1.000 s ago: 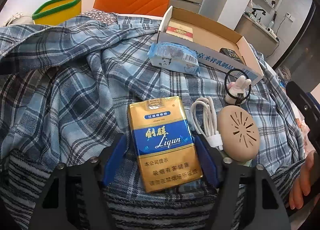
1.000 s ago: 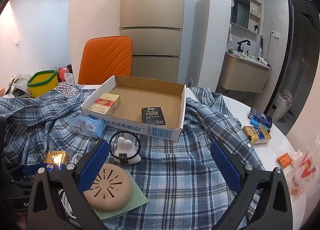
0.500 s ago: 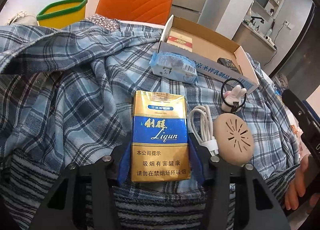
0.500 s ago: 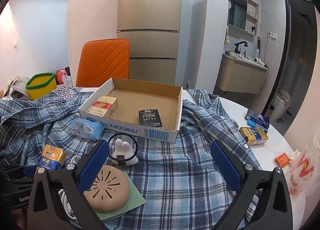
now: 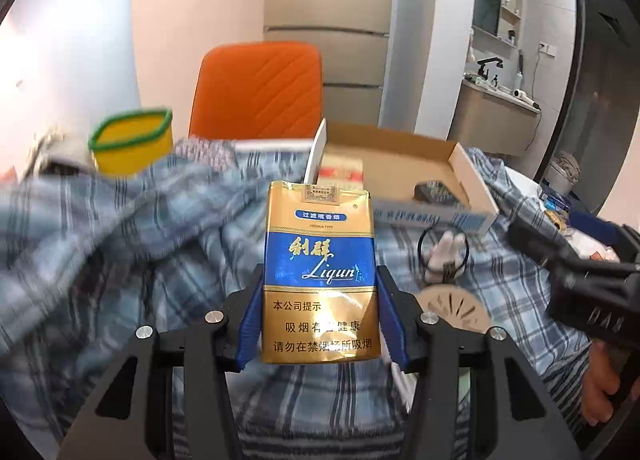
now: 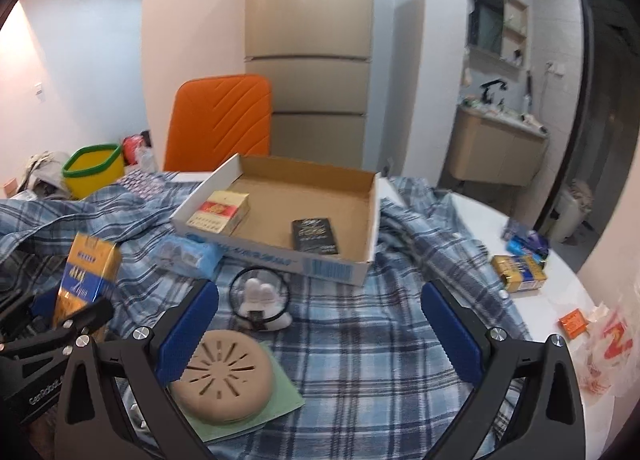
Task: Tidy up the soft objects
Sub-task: 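Grasp the blue-gold Liqun cigarette pack with the left tool and lift it, then grasp the white bunny earphone case with the right tool while the left tool holds the Liqun pack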
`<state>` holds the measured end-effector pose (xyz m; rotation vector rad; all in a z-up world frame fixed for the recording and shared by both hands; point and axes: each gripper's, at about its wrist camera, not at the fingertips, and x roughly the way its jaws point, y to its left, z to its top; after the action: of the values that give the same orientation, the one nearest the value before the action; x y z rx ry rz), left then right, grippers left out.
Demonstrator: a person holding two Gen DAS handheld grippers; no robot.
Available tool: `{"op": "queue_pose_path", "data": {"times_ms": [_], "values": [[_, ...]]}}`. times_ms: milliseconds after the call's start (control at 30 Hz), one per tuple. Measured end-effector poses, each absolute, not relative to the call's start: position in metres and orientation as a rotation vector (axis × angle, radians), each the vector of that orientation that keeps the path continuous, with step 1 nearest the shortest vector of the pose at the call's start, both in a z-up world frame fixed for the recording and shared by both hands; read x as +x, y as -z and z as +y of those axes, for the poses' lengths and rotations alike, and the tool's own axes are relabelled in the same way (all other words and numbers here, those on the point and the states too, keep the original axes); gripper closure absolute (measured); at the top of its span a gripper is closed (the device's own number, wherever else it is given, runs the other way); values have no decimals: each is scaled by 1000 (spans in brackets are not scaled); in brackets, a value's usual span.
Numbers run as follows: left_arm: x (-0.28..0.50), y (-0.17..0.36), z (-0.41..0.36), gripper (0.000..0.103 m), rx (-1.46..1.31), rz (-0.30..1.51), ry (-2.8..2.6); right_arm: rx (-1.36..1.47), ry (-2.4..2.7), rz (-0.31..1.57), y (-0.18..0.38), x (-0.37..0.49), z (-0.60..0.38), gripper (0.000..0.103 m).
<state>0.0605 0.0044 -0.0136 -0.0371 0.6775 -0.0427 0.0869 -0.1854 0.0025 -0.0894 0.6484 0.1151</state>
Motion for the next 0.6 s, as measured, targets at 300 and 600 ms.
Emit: {"op": "queue_pose_path", "data": {"times_ms": [300,600], "values": [[83,2,10,53,-61,524,70,-81,-251,808,7,131,-173,0],[87,29,7,53,-39,585,72,-148,-245,902,56,150,-155,23]]}}
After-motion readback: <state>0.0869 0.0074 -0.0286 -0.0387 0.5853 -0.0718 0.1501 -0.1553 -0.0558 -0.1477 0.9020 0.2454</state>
